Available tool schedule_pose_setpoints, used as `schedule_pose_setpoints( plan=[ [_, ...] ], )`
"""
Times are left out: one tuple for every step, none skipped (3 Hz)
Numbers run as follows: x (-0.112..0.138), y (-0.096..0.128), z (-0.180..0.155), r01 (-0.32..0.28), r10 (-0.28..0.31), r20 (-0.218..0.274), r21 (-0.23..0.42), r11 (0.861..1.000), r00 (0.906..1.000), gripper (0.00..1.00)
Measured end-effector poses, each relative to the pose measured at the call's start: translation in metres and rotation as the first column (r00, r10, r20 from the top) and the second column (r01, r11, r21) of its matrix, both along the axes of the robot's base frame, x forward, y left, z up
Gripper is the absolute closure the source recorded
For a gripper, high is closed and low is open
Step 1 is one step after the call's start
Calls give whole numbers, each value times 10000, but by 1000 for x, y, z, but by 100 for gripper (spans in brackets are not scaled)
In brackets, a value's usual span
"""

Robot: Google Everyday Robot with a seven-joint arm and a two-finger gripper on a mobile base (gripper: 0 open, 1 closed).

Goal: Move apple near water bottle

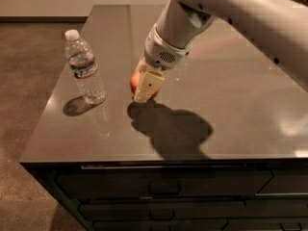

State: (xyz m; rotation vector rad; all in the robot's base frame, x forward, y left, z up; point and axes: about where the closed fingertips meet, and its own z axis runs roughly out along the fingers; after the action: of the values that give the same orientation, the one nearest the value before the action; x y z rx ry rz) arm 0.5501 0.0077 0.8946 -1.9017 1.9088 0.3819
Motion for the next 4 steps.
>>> schedule_pose_setpoints(
  plan=[
    [19, 33, -11, -88, 87, 55, 174, 9998, 9999, 100],
    [32, 59, -23, -187, 185, 71, 303, 9994, 9998, 100],
    [39, 75, -30, -279, 277, 73, 276, 9992, 9996, 82],
    [41, 79, -39, -321, 322, -22, 142, 9994, 9995, 58]
  ],
)
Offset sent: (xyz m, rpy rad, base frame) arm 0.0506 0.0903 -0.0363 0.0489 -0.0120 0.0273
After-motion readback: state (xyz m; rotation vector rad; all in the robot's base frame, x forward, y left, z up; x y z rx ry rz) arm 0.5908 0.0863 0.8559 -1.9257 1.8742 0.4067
